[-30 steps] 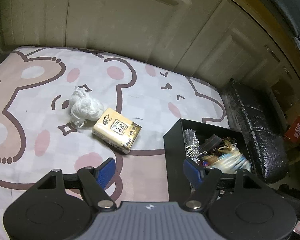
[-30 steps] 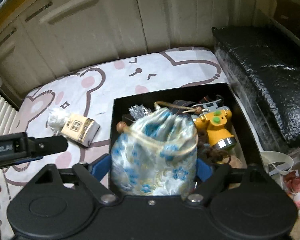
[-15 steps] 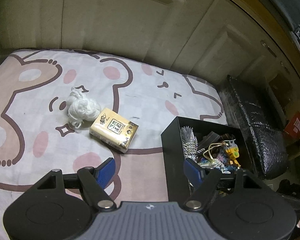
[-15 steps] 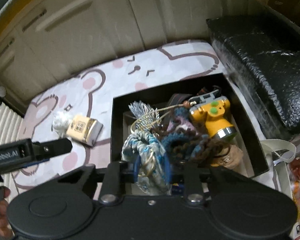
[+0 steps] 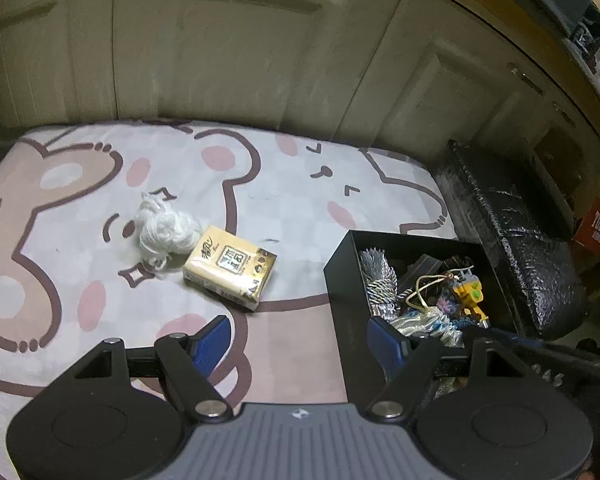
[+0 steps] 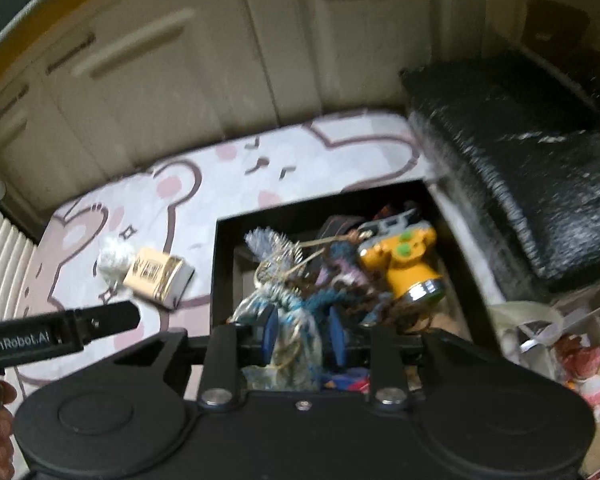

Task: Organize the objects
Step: 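Open left tool releasing crocheted flower while right tool lowers pouch into box, then open right tool releasing pouch and lift both tools from the box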

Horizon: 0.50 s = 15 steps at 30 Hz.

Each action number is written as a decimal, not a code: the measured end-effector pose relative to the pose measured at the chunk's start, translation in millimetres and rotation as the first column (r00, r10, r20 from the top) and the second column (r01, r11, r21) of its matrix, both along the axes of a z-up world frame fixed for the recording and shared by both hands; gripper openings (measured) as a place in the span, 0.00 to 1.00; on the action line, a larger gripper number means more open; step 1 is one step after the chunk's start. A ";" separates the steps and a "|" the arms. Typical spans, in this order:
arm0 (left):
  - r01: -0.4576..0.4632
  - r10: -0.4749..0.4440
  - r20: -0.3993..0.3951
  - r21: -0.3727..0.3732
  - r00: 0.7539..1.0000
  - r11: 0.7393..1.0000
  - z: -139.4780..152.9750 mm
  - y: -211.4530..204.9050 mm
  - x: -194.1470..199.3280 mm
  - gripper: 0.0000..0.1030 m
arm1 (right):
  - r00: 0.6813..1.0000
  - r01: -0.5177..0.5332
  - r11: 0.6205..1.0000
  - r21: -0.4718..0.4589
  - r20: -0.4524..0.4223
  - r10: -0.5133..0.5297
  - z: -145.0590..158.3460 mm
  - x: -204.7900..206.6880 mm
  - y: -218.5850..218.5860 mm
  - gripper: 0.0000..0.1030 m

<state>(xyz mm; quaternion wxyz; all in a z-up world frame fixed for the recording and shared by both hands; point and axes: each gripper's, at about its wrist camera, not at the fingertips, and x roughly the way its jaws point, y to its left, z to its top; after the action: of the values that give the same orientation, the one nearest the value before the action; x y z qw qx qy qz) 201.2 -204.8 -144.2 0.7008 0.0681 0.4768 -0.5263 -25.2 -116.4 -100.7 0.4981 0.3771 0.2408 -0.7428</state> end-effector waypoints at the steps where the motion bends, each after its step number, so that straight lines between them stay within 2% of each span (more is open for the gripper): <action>1: 0.002 -0.002 0.015 -0.003 1.000 1.000 2.4 1.2 -1.1 0.73 | 1.000 0.004 1.000 -0.007 -0.007 -0.004 2.5 -0.5 1.3 0.29; 9: 0.038 -0.036 0.105 -0.025 0.994 0.999 17.1 9.3 -10.0 0.73 | 0.998 0.030 0.998 -0.056 -0.056 -0.033 18.3 -2.7 15.8 0.33; 12: 0.045 -0.041 0.137 -0.030 0.990 0.999 21.3 13.4 -12.8 0.73 | 0.996 0.042 0.997 -0.065 -0.080 -0.047 23.5 -2.6 21.2 0.38; 15: 0.053 -0.047 0.173 -0.032 0.984 0.998 25.5 17.9 -15.3 0.76 | 0.991 0.045 0.996 -0.073 -0.121 -0.054 27.6 -0.2 26.3 0.53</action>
<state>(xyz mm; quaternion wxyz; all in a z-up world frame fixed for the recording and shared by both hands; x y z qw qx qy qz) 185.9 -186.9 -118.7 0.7271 0.1126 0.4027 -0.5446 -25.4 -90.1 -73.1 0.4768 0.3187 0.2354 -0.7847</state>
